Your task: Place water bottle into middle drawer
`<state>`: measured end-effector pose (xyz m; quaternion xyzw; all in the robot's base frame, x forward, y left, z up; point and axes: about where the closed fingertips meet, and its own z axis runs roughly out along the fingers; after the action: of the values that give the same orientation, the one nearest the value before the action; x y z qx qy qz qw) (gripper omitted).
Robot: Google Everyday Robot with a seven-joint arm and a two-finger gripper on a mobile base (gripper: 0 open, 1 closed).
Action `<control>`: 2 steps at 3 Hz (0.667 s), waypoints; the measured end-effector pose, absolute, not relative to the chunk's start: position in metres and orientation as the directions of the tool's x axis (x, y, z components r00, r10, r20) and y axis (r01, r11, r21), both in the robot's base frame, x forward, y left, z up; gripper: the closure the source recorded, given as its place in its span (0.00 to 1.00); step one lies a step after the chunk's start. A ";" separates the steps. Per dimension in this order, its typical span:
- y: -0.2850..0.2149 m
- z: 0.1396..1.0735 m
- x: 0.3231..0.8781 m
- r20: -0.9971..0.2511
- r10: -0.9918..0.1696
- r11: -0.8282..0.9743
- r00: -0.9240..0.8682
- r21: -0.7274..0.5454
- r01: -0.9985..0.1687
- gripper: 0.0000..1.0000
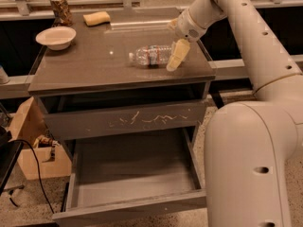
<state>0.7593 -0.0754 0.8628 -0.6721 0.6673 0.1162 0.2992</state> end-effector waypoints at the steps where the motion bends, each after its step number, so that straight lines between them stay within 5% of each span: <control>1: -0.073 0.850 0.762 -0.551 -0.832 0.065 0.070 -0.222 -0.973 0.00; 2: -0.071 0.838 0.765 -0.554 -0.830 0.064 0.061 -0.203 -0.977 0.00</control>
Offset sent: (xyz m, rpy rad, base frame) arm 0.0135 -0.0028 -0.0268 -0.0086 0.0728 0.0058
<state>0.7653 -0.0710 0.8385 -0.6716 0.6727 0.1306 0.2816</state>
